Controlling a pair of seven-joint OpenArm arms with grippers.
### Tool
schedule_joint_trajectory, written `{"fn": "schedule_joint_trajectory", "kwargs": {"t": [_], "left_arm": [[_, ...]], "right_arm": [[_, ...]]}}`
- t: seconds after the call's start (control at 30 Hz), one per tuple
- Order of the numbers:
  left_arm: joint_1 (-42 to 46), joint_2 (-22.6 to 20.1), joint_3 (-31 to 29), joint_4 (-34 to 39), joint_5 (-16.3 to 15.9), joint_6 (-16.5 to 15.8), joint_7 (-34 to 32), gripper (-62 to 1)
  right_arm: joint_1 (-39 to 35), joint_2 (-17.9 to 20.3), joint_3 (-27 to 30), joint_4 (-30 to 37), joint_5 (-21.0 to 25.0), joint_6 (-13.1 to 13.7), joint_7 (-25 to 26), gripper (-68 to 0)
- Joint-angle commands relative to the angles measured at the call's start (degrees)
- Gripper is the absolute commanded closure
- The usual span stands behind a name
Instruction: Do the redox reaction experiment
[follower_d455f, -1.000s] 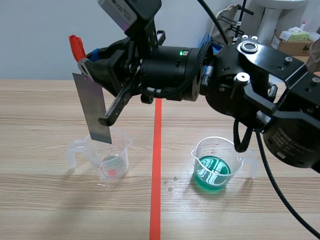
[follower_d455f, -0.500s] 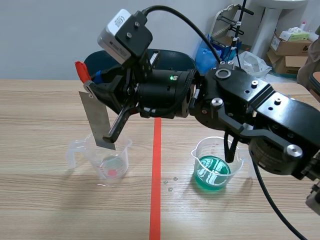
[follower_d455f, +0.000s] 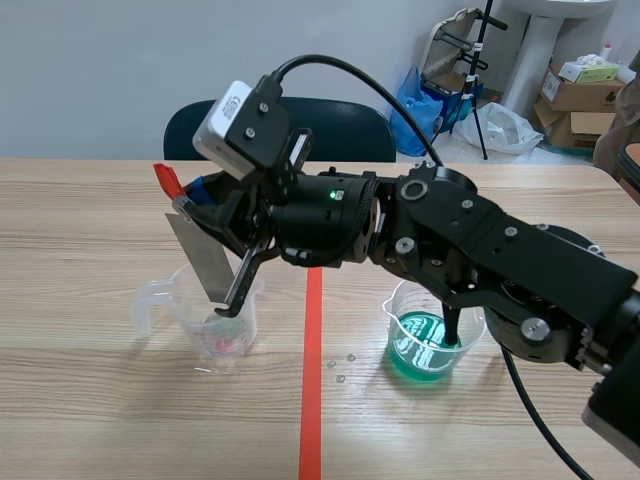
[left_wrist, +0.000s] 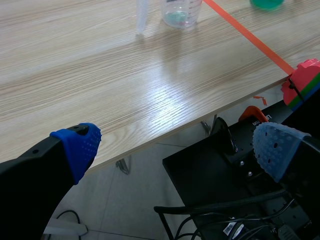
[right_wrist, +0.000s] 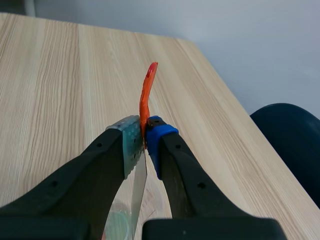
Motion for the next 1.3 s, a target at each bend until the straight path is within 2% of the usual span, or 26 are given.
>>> {"fn": "schedule_joint_trajectory", "kwargs": {"t": [0.0, 0.57, 0.97, 1.07, 1.27], "left_arm": [[0.07, 0.31, -0.15, 0.61, -0.17, -0.13, -0.92, -62.3], [0.07, 0.28, -0.15, 0.61, -0.17, -0.13, -0.94, -62.3], [0.07, 0.28, -0.15, 0.61, -0.17, -0.13, -0.94, -62.3], [0.07, 0.28, -0.15, 0.61, -0.17, -0.13, -0.94, -62.3], [0.07, 0.28, -0.15, 0.61, -0.17, -0.13, -0.94, -62.3]], "right_arm": [[1.16, -0.20, -0.33, -0.09, -0.15, -0.11, 1.86, -2.0], [1.14, -0.17, -0.55, -4.63, -9.44, -0.15, 7.87, -2.0], [1.16, -0.17, -0.52, -5.79, -10.23, -1.20, 9.33, -2.0], [1.16, -0.17, -0.52, -5.79, -10.23, -1.18, 9.33, -4.6], [1.16, -0.17, -0.52, -5.79, -10.23, -1.16, 9.33, -14.1]]}}
